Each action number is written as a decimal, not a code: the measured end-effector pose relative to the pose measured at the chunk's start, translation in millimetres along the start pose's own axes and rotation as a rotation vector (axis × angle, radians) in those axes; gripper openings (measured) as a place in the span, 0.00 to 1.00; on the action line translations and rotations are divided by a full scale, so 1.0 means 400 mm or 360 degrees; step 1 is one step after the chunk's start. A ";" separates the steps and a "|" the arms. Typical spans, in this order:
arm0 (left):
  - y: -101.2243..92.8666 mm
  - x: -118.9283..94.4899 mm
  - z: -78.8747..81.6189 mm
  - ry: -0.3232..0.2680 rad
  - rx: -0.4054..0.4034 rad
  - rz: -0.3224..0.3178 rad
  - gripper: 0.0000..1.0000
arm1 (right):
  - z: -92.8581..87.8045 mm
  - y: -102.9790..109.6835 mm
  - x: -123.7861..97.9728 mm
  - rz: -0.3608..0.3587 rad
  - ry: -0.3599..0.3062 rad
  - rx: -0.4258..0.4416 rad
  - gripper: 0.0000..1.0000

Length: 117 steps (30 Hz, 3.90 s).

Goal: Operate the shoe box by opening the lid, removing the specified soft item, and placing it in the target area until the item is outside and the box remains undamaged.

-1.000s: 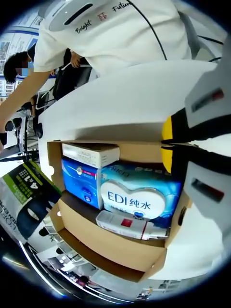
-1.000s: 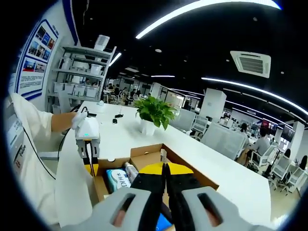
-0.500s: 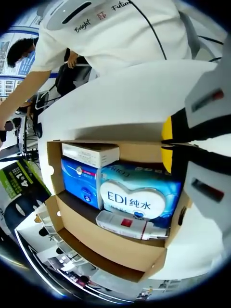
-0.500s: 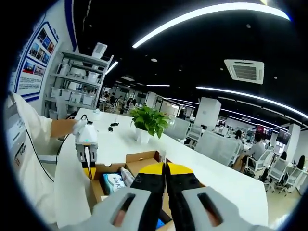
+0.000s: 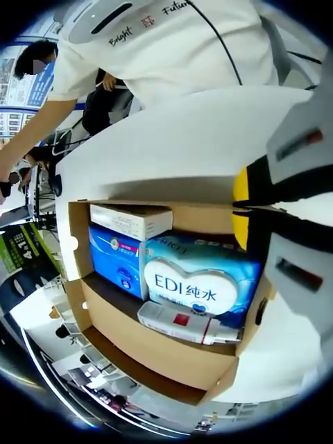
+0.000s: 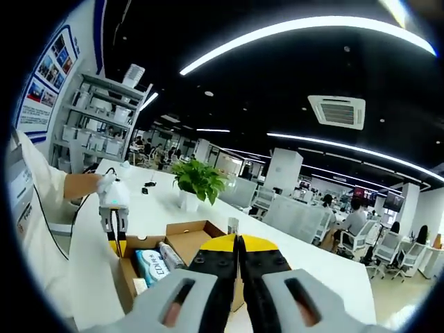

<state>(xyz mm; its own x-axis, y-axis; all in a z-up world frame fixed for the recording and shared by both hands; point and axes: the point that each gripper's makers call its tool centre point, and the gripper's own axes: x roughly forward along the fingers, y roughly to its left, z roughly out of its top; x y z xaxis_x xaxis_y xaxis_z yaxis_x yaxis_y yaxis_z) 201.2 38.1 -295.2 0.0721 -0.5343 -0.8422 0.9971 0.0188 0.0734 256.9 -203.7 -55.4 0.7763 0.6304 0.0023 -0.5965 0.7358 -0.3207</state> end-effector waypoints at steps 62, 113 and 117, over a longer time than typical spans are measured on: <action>-0.002 -0.001 0.005 -0.0024 -0.0017 -0.0002 0.03 | -0.250 -0.170 -0.191 -0.0405 0.0068 0.0129 0.00; 0.000 -0.002 0.006 -0.0046 -0.0018 -0.0001 0.03 | -0.365 -0.130 -0.165 -0.0418 0.0072 -0.0057 0.00; -0.001 -0.002 0.006 -0.0044 -0.0020 -0.0003 0.03 | -0.363 -0.113 -0.159 -0.0392 0.0080 -0.0038 0.00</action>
<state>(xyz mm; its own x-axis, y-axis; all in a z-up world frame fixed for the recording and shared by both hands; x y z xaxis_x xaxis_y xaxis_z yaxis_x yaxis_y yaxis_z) 200.8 36.4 -293.4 0.0698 -0.5575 -0.8272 0.9975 0.0283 0.0651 264.0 -313.1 -178.7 0.9070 0.4195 0.0364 -0.3838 0.8591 -0.3385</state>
